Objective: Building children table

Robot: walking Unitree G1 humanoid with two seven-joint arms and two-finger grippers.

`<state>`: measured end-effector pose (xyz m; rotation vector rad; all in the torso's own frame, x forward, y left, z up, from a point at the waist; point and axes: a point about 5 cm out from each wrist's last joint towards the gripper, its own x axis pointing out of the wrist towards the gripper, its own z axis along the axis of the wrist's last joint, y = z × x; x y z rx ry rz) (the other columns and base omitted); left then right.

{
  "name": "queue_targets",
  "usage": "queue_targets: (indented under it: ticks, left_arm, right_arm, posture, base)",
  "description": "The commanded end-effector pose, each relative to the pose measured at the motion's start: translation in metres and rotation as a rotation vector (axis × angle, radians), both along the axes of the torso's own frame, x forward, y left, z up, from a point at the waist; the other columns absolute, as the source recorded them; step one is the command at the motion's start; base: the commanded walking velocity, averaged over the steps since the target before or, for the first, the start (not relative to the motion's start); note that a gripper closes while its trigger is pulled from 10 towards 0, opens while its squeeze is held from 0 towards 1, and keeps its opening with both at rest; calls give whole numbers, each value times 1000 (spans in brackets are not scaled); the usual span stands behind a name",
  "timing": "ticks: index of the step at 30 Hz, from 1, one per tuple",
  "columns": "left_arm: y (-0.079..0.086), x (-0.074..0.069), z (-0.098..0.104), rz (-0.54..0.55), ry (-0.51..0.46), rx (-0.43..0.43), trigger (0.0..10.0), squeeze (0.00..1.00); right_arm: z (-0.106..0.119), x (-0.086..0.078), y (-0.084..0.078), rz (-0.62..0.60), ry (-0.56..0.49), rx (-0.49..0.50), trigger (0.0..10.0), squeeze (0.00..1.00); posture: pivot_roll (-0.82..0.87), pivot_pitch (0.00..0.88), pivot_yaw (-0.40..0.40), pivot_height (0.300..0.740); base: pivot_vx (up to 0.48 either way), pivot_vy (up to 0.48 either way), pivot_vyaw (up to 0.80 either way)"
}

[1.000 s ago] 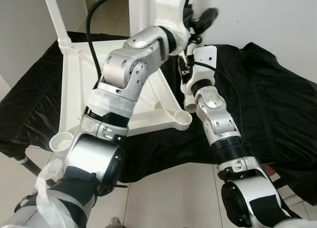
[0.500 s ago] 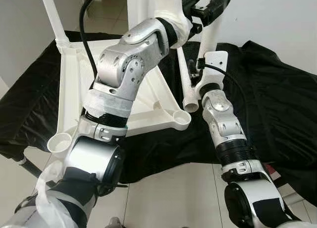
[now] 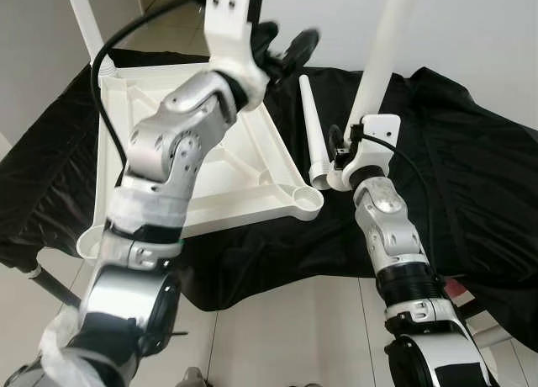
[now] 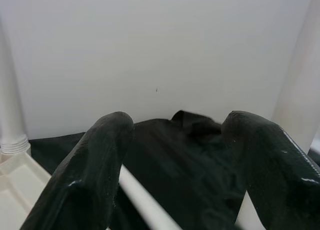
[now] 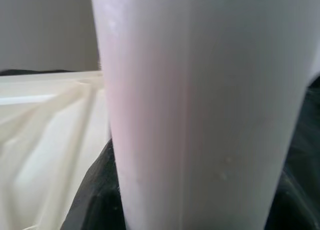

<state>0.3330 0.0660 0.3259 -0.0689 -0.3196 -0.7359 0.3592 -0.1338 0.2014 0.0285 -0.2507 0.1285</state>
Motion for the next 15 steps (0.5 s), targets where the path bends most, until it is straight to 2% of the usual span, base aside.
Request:
queue_targets:
  ticks: [1,5,10,13,15]
  left_arm:
    - [-1,-7,-7,-8,-37,61,10000,0]
    - [3,-9,-14,1,-52,90,10000,0]
    - [10,-15,-39,2,-42,200,10000,0]
    - [11,-16,-42,3,-45,220,10000,0]
    - [11,-18,-48,17,-44,237,10000,0]
  right_arm:
    - [2,-4,-1,46,-38,6,10000,0]
    - [-2,-5,0,71,-33,-1,10000,0]
    - [-14,-12,9,188,-36,-37,10000,0]
    - [-17,-14,11,213,-34,-46,10000,0]
    - [-27,-17,12,235,-16,-50,10000,0]
  posture:
    - [43,76,-43,740]
    - [48,78,-43,740]
    - [62,83,-52,740]
    - [65,86,-54,740]
    - [70,84,-63,740]
  base:
    - [0,0,0]
    - [0,0,0]
    - [0,0,0]
    - [0,0,0]
    - [0,0,0]
